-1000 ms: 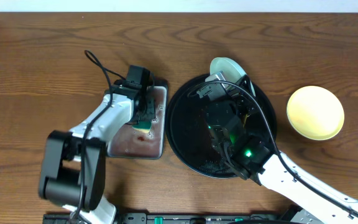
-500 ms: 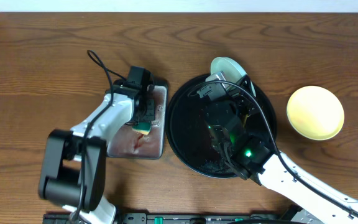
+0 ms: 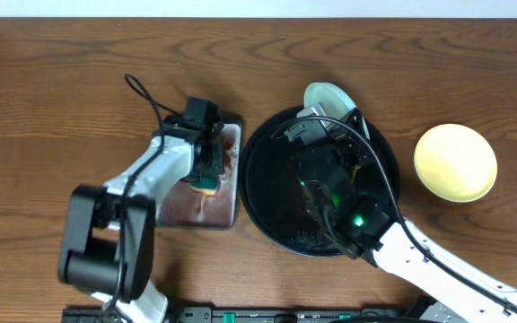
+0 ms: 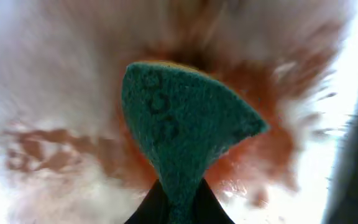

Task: Clean dirty plates on tray and stack at the side

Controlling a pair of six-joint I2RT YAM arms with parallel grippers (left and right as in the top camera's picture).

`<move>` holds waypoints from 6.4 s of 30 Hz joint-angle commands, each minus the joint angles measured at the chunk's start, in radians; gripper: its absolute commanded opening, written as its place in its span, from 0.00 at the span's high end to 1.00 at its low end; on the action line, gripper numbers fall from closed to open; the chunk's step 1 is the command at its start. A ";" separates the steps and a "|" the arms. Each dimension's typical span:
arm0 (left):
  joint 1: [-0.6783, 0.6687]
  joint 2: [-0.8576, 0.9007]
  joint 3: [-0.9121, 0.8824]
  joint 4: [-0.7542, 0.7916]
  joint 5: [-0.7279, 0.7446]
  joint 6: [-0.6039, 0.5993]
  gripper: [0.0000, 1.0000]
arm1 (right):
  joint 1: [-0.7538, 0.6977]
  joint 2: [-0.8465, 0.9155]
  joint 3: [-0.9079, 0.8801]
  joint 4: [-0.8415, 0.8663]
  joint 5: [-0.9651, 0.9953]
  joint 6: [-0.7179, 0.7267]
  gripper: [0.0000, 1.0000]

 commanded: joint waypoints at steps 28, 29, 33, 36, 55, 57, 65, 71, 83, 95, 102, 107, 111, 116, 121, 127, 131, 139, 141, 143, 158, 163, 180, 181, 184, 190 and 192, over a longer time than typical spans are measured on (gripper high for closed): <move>0.001 -0.268 0.002 -0.131 0.010 -0.034 0.26 | -0.340 -0.015 0.017 -0.342 -0.321 0.750 0.99; 0.001 -0.268 0.002 -0.131 0.010 -0.034 0.25 | -0.374 -0.016 0.017 -0.355 -0.404 0.763 0.99; 0.001 -0.268 0.002 -0.131 0.010 -0.034 0.25 | -0.407 -0.035 0.017 -0.340 -0.511 0.642 0.99; 0.001 -0.267 0.002 -0.126 0.010 -0.034 0.25 | -0.356 -0.056 0.017 -0.298 -0.440 0.460 0.99; 0.001 -0.264 0.002 -0.124 0.010 -0.034 0.25 | -0.152 -0.058 0.017 -0.204 -0.135 0.156 0.99; 0.001 -0.264 0.002 -0.124 0.010 -0.034 0.25 | -0.164 -0.058 0.017 -0.203 -0.137 0.229 0.99; 0.001 -0.264 0.002 -0.124 0.010 -0.034 0.25 | -0.266 -0.059 0.017 -0.285 -0.471 0.472 0.99; 0.001 -0.264 0.002 -0.124 0.010 -0.034 0.25 | -0.400 -0.054 0.011 -0.612 -0.548 1.144 0.99; 0.001 -0.264 0.002 -0.132 0.010 -0.057 0.25 | -0.452 -0.059 -0.068 -0.336 -0.718 1.030 0.99; 0.001 -0.262 0.002 -0.132 0.010 -0.056 0.25 | -0.452 -0.068 -0.068 -0.072 -0.883 0.908 0.99; 0.001 -0.262 0.002 -0.132 0.010 -0.056 0.25 | -0.454 -0.069 -0.068 0.094 -0.982 0.816 0.99; 0.001 -0.262 0.002 -0.132 0.010 -0.056 0.25 | -0.455 -0.069 -0.068 0.118 -0.983 0.811 0.99; 0.001 -0.262 0.002 -0.131 0.010 -0.056 0.25 | -0.455 -0.069 -0.068 0.102 -0.982 0.811 0.99; 0.001 -0.243 0.002 -0.131 0.010 -0.057 0.25 | -0.461 -0.064 -0.068 -0.171 -0.917 1.018 0.99; 0.001 -0.198 0.002 -0.134 0.010 -0.061 0.25 | -0.449 -0.032 -0.072 -0.497 -0.926 1.318 0.99; 0.001 -0.189 0.002 -0.119 0.010 -0.060 0.25 | -0.430 0.000 -0.117 -0.580 -0.954 1.439 0.99; 0.001 -0.189 0.002 -0.121 0.010 -0.061 0.25 | -0.430 0.007 -0.140 -0.592 -1.042 1.442 0.64; 0.001 -0.189 0.002 -0.120 0.010 -0.061 0.25 | -0.448 0.007 -0.140 -0.403 -0.917 0.776 0.32; 0.001 -0.189 0.002 -0.120 0.010 -0.061 0.25 | -0.452 0.009 -0.140 -0.349 -0.945 0.634 0.31; 0.001 -0.189 0.002 -0.120 0.010 -0.061 0.25 | -0.454 0.027 -0.140 -0.298 -0.972 0.536 0.41; 0.001 -0.189 0.002 -0.121 0.010 -0.061 0.25 | -0.510 0.272 -0.140 -0.142 -0.981 0.535 0.49; 0.001 -0.189 0.002 -0.121 0.010 -0.061 0.25 | -0.551 0.320 -0.140 -0.136 -1.032 0.561 0.51; 0.001 -0.187 0.002 -0.121 0.010 -0.060 0.25 | -0.560 0.323 -0.140 -0.303 -1.133 0.825 0.99; 0.001 -0.186 0.002 -0.121 0.010 -0.061 0.25 | -0.560 0.323 -0.140 -0.312 -1.102 0.885 0.99; 0.001 -0.184 0.002 -0.126 0.010 -0.061 0.25 | -0.560 0.323 -0.140 -0.321 -1.052 1.022 0.99; 0.001 -0.175 0.001 -0.128 0.010 -0.060 0.25 | -0.557 0.323 -0.140 -0.298 -1.056 1.065 0.99; 0.001 -0.166 -0.001 -0.129 0.010 -0.060 0.25 | -0.557 0.323 -0.140 -0.305 -1.057 1.066 0.99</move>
